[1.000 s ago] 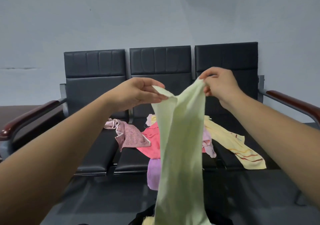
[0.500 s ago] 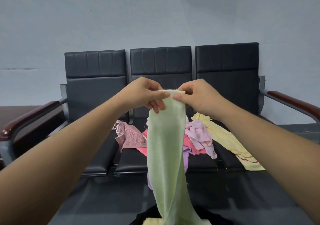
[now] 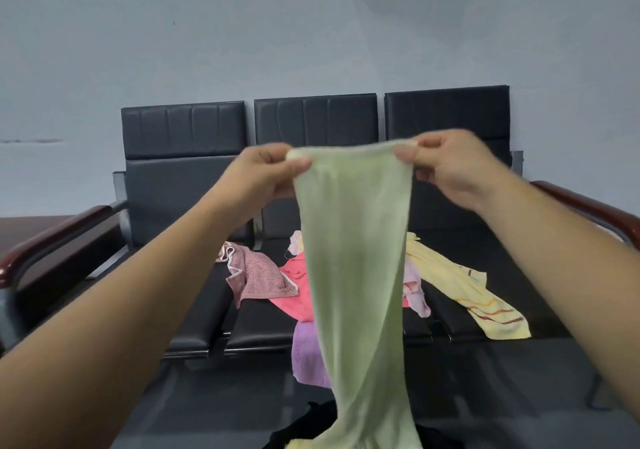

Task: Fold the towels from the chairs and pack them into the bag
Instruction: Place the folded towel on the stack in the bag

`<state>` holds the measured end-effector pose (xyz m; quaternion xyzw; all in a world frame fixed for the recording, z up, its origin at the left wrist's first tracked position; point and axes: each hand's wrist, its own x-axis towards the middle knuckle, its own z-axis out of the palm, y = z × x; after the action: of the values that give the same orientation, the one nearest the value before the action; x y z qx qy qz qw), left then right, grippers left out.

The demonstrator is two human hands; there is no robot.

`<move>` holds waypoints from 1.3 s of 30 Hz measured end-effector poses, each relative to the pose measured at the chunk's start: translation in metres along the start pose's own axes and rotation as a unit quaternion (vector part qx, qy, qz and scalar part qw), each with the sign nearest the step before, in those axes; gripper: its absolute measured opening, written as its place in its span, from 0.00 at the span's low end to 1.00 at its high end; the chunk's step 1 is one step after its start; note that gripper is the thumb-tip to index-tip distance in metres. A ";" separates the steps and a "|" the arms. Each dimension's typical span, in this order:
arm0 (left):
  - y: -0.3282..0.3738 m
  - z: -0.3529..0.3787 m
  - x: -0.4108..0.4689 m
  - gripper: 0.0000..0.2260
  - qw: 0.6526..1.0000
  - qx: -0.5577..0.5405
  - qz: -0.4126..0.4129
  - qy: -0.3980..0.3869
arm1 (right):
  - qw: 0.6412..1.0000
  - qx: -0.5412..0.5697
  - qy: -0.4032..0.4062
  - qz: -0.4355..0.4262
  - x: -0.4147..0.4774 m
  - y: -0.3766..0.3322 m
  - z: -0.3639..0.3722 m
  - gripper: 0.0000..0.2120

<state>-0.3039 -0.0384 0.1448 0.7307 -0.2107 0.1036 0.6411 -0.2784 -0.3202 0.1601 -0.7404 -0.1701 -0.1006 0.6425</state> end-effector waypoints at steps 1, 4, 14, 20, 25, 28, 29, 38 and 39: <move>0.007 0.001 0.004 0.06 0.998 -0.063 0.011 0.004 | 0.993 0.109 -0.043 -0.004 0.002 -0.009 -0.006 0.09; 0.015 0.001 0.011 0.05 0.997 -0.078 0.012 -0.015 | 0.964 0.218 -0.150 0.030 0.003 -0.011 -0.011 0.14; -0.010 0.011 0.014 0.06 0.990 0.117 -0.020 0.075 | 0.998 -0.038 0.045 0.011 0.017 0.033 0.000 0.20; -0.004 0.024 0.014 0.05 0.991 0.118 -0.005 0.056 | 0.992 0.053 -0.104 0.053 0.003 0.026 0.011 0.14; -0.007 0.038 0.011 0.05 0.995 0.097 -0.012 0.027 | 0.971 0.116 -0.193 0.076 -0.013 0.036 0.040 0.07; -0.016 0.040 0.008 0.04 0.997 0.070 -0.012 0.034 | 0.980 0.097 -0.165 0.057 -0.013 0.039 0.052 0.03; -0.021 0.038 0.007 0.04 0.999 0.024 -0.018 0.033 | 0.981 0.115 -0.147 0.052 -0.012 0.038 0.053 0.03; -0.110 0.038 -0.035 0.11 0.948 0.087 -0.219 -0.215 | 0.955 0.268 -0.115 0.048 0.011 0.026 0.032 0.10; -0.114 0.041 -0.041 0.09 0.949 0.033 -0.230 -0.212 | 0.964 0.239 -0.099 0.061 0.013 0.034 0.031 0.09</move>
<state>-0.2947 -0.0618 0.0190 0.7851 -0.1642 -0.1966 0.5639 -0.2560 -0.2917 0.1289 -0.5805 -0.2065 0.0557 0.7857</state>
